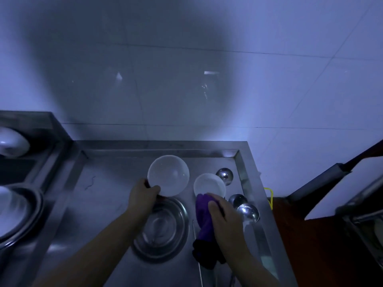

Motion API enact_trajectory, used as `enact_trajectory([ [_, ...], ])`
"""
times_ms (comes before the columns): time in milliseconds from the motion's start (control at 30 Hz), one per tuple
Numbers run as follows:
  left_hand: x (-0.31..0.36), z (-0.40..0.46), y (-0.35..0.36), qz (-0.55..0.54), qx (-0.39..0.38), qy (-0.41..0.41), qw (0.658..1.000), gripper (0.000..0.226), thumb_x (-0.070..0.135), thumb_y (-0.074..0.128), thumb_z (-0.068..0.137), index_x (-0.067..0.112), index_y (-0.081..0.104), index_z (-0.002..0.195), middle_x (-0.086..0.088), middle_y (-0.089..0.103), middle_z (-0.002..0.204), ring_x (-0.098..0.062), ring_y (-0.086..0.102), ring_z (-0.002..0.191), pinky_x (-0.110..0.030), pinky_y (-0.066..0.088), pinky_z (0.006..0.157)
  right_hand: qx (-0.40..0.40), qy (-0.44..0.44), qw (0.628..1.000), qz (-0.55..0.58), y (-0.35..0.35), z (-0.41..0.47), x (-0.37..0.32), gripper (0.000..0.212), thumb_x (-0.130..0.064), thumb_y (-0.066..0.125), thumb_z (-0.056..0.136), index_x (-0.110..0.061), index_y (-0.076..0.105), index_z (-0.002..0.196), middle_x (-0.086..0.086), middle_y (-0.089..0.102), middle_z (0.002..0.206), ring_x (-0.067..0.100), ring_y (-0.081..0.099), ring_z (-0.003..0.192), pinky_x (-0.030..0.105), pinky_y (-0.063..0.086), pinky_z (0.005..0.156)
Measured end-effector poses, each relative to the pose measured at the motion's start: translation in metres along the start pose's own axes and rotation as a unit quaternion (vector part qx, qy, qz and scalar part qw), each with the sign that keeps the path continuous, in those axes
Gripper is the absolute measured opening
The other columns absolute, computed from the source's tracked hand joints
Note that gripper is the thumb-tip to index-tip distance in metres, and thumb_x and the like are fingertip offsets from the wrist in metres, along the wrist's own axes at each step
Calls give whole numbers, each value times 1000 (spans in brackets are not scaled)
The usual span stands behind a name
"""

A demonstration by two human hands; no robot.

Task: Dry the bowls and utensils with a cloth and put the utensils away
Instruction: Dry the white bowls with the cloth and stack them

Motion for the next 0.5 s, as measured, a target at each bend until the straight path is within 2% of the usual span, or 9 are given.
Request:
enact_trajectory([
  [67, 3, -31, -30, 24, -1, 53, 998, 21, 8, 59, 78, 18, 55, 97, -1, 63, 87, -18, 62, 76, -34, 53, 60, 4, 4, 1000, -27, 9, -5, -19, 24, -22, 57, 94, -32, 62, 116, -15, 61, 105, -22, 51, 86, -4, 37, 74],
  [133, 6, -61, -59, 41, 1, 111, 993, 30, 6, 61, 77, 24, 56, 100, 7, 62, 85, -17, 61, 81, -37, 55, 70, -12, 5, 999, -40, 20, -16, -38, 31, -27, 57, 95, -28, 59, 126, -13, 56, 105, -20, 47, 82, -8, 33, 66],
  [167, 6, -75, -74, 64, 4, 147, 987, 33, 6, 62, 77, 25, 57, 103, 10, 62, 85, -13, 60, 80, -33, 53, 69, -26, -5, 999, -43, 26, -24, -48, 30, -28, 57, 95, -30, 59, 124, -12, 57, 106, -16, 49, 85, -6, 36, 66],
  [233, 6, -103, -101, 103, 11, 226, 969, 39, 7, 62, 78, 31, 59, 109, 15, 61, 87, -1, 58, 80, -21, 46, 64, -64, -37, 996, -56, 38, -45, -65, 23, -30, 56, 95, -47, 59, 110, -13, 60, 103, -3, 57, 92, 6, 45, 72],
  [300, 5, -129, -129, 117, 15, 291, 950, 43, 9, 64, 79, 37, 59, 112, 18, 60, 92, 1, 58, 82, -16, 45, 65, -75, -69, 991, -85, 46, -70, -77, 24, -34, 54, 95, -58, 56, 98, -15, 61, 96, 1, 60, 91, 19, 49, 76],
  [367, 6, -151, -154, 124, 2, 340, 932, 46, 11, 66, 79, 39, 58, 115, 22, 57, 96, 4, 58, 85, -11, 47, 66, -57, -99, 988, -103, 51, -94, -87, 19, -35, 53, 96, -53, 60, 101, -15, 62, 90, -1, 60, 84, 18, 47, 73],
  [433, 8, -170, -176, 129, -21, 390, 911, 50, 11, 68, 79, 35, 56, 120, 29, 50, 103, 9, 55, 92, -4, 46, 69, -33, -124, 987, -98, 56, -117, -97, 18, -31, 54, 96, -38, 67, 105, -14, 62, 83, -5, 58, 78, 9, 42, 66],
  [500, 8, -187, -197, 139, -37, 424, 894, 52, 15, 70, 78, 37, 51, 122, 30, 45, 113, 8, 53, 97, -6, 48, 71, -23, -132, 988, -77, 61, -138, -105, 17, -24, 56, 96, -28, 70, 105, -10, 61, 79, -5, 56, 73, 6, 40, 63],
])
Point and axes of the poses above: each hand's wrist, its own z-axis towards the middle knuckle, its own y-axis out of the palm, x = y × z, the point moved 4 cm from there along z, towards the middle knuckle
